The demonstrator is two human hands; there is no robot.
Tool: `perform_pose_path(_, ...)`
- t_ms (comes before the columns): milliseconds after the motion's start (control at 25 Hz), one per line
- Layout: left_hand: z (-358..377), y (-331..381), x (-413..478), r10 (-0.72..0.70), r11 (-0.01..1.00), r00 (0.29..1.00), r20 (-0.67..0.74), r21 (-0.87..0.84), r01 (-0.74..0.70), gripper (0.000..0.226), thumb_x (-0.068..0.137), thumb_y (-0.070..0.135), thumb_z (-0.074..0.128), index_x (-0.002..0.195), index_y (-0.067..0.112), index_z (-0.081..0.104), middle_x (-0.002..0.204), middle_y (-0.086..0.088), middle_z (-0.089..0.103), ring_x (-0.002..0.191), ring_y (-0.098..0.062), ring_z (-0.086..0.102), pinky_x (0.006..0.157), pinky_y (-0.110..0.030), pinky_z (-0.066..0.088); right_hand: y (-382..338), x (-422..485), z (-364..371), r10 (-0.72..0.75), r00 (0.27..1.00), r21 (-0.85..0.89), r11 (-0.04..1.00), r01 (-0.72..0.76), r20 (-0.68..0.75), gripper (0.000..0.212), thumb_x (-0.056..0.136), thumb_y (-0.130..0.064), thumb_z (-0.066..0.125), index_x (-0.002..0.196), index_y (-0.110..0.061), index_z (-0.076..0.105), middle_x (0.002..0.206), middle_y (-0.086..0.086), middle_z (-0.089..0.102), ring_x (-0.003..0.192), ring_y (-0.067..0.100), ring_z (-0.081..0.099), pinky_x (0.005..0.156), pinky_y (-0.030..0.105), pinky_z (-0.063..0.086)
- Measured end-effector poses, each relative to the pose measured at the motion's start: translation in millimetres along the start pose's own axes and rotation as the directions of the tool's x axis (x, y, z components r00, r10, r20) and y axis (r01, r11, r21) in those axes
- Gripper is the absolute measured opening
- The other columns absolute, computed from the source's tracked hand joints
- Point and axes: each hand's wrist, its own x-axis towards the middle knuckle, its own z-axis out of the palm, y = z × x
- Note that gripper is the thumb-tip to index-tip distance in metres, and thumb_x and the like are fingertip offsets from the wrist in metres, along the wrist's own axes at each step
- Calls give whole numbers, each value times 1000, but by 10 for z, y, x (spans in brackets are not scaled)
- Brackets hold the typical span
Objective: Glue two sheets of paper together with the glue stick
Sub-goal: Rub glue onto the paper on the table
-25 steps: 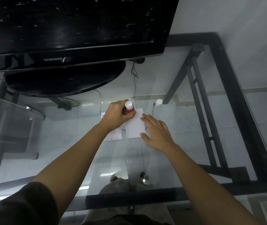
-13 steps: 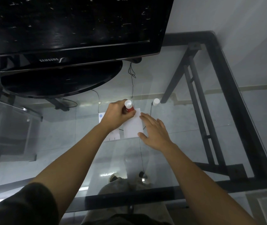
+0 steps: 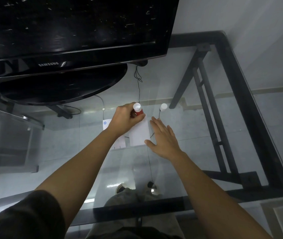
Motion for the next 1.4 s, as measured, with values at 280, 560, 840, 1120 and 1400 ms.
perform_pose_path(280, 91, 4, -134, 8, 1000, 997, 78, 9, -9, 15, 79, 26, 69, 82, 12, 63, 76, -4, 67, 68, -16, 60, 59, -7, 39, 22, -11, 9, -26, 1000, 26, 999, 27, -11, 74, 89, -41, 51, 146, -18, 9, 158, -3, 5, 144, 14, -1, 116, 41, 0)
perform_pose_path(560, 9, 80, 18, -21, 999, 1000, -5, -35, 20, 16, 80, 26, 70, 87, 12, 64, 81, -3, 68, 71, -14, 60, 63, -20, 46, 35, -10, 22, -26, 1000, 32, 999, 26, -11, 74, 89, -42, 49, 146, -19, 8, 158, -4, 4, 144, 14, -2, 116, 41, -1)
perform_pose_path(840, 11, -19, -403, 11, 1000, 993, 121, -23, -9, 15, 77, 23, 72, 84, 12, 65, 80, -2, 68, 66, -3, 57, 61, -8, 42, 71, -3, 46, -29, 1000, 45, 999, 29, -7, 75, 89, -44, 50, 146, -20, 7, 158, -5, 3, 144, 13, -3, 115, 38, -3)
perform_pose_path(1120, -72, -25, -140, 0, 999, 998, 69, 40, -3, 18, 79, 24, 70, 87, 10, 63, 83, -5, 68, 72, -16, 60, 63, -14, 43, 76, 15, 63, -24, 1000, 18, 1000, 24, -8, 75, 89, -45, 49, 146, -21, 7, 158, -6, 2, 144, 13, -3, 114, 38, -3)
perform_pose_path(1400, 36, 22, -351, 134, 991, 978, 158, -28, -131, 13, 77, 20, 73, 82, 11, 65, 77, -4, 68, 68, -11, 58, 63, -16, 44, 76, -4, 42, -37, 999, 46, 998, 37, -5, 74, 89, -45, 49, 146, -21, 7, 158, -5, 3, 144, 13, -3, 115, 38, -3)
